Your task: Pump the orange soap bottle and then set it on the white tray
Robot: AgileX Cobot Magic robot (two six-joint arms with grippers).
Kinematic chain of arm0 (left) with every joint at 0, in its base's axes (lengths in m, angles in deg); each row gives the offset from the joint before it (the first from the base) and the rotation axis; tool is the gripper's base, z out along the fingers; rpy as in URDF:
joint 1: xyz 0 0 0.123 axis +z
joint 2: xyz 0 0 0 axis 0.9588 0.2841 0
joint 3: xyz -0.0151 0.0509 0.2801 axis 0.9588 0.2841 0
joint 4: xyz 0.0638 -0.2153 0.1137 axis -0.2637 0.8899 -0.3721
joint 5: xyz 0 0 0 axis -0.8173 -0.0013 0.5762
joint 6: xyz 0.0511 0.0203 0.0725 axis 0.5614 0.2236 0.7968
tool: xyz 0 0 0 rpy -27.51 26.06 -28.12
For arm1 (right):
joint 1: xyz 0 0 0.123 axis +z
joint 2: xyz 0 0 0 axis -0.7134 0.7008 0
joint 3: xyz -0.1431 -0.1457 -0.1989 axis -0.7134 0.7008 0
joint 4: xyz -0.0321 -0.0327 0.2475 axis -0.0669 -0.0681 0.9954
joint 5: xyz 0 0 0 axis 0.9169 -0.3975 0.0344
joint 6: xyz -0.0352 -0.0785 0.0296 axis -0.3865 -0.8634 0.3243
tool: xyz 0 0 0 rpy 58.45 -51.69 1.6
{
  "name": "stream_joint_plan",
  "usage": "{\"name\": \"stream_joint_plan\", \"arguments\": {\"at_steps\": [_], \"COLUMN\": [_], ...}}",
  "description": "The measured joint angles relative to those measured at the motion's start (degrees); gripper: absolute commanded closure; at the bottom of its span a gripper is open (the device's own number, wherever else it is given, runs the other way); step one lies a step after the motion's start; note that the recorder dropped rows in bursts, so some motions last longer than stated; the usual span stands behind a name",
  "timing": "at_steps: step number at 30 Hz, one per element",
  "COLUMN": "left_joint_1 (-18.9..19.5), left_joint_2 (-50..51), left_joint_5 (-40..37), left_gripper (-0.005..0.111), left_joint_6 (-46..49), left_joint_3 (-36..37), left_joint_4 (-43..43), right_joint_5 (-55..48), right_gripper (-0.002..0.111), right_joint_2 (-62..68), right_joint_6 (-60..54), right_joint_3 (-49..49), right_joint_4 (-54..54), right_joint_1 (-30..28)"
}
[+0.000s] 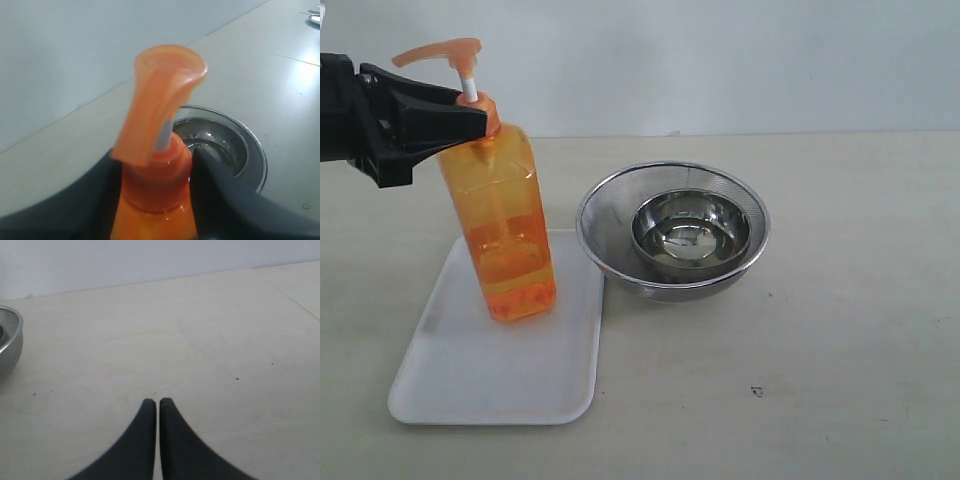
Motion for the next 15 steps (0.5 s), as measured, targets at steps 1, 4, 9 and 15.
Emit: {"name": "stream_joint_plan", "arguments": {"at_steps": [1, 4, 9, 15], "left_joint_1": [0.00, 0.00, 1.24, 6.52], "left_joint_2": [0.00, 0.00, 0.00, 0.00], "left_joint_5": [-0.55, -2.05, -5.44, -15.70], "left_gripper": [0.102, 0.102, 0.102, 0.102], "left_joint_6": [0.00, 0.00, -0.46, -0.73], "left_joint_3": [0.00, -0.41, -1.44, -3.80], "left_joint_4": [-0.20, -2.08, -6.98, -12.28], "right_joint_5": [0.00, 0.00, 0.00, 0.00], "right_gripper": [0.108, 0.108, 0.108, 0.108], "right_joint_2": [0.00, 0.00, 0.00, 0.00], "right_joint_6": [0.00, 0.00, 0.00, 0.00], "right_joint_3": [0.00, 0.00, 0.00, 0.00], "right_joint_4": [0.00, 0.00, 0.00, 0.00], "right_joint_1": [0.00, 0.00, 0.00, 0.00]}}
